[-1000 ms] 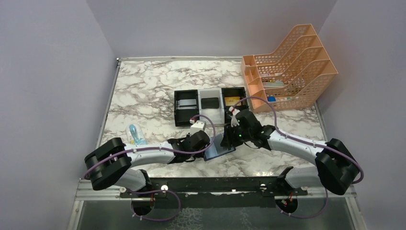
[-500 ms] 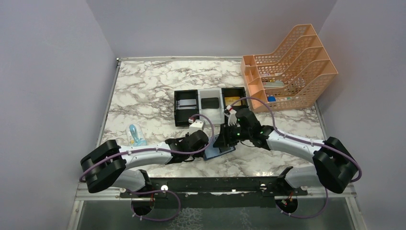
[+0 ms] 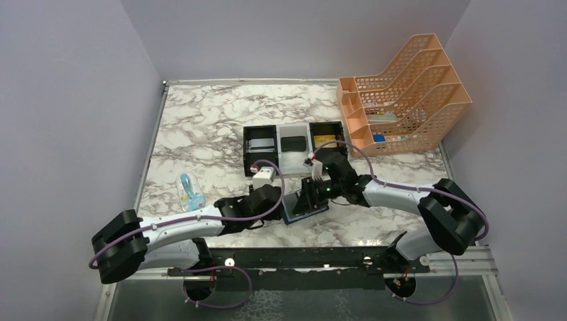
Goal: Take the credit cards out of the card holder
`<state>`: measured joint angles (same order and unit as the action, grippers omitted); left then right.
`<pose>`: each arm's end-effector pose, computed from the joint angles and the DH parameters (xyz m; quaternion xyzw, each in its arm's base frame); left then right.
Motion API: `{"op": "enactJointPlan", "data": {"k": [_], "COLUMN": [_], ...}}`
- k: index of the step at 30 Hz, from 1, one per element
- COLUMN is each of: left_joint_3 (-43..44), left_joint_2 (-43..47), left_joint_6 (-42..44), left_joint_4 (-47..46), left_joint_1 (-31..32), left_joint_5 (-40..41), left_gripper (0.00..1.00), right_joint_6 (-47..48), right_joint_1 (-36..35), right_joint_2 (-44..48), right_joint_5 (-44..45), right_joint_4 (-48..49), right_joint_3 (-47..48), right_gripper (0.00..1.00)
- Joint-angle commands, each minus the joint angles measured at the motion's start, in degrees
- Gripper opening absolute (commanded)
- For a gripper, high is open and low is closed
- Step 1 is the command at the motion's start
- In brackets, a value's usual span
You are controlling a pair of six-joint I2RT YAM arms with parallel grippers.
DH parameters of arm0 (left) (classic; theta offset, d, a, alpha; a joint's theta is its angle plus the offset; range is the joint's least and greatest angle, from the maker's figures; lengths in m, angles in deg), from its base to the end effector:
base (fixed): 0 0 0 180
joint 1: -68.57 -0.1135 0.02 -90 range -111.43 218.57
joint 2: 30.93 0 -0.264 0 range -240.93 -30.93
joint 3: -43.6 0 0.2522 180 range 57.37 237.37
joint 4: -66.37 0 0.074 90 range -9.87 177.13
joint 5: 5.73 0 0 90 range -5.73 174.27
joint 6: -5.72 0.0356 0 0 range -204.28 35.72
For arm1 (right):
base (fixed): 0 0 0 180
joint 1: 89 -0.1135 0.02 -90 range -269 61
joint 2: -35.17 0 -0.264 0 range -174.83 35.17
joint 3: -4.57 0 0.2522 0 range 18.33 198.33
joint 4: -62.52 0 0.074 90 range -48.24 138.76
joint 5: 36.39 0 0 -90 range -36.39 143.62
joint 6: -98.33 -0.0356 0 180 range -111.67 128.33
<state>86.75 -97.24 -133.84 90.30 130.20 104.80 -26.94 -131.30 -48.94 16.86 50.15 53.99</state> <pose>0.1150 -0.1867 0.1774 0.0315 0.9176 -0.2032 0.3402 0.1855 0.1975 0.1575 -0.1693 0.8744 0.4463 0.0870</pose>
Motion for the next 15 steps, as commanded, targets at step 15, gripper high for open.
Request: {"op": "enactJointPlan", "data": {"k": [15], "left_joint_3": [0.14], "left_joint_2": [3.87], "left_joint_6": [-0.36], "left_joint_4": [-3.08], "left_joint_1": [0.29], "left_joint_5": [-1.51], "left_gripper": [0.63], "right_joint_6": [2.90], "right_joint_1": [-0.08], "right_joint_2": [7.93], "right_joint_5": [22.56], "right_joint_4": [-5.25], "right_joint_3": [1.22], "right_gripper": [0.40]}}
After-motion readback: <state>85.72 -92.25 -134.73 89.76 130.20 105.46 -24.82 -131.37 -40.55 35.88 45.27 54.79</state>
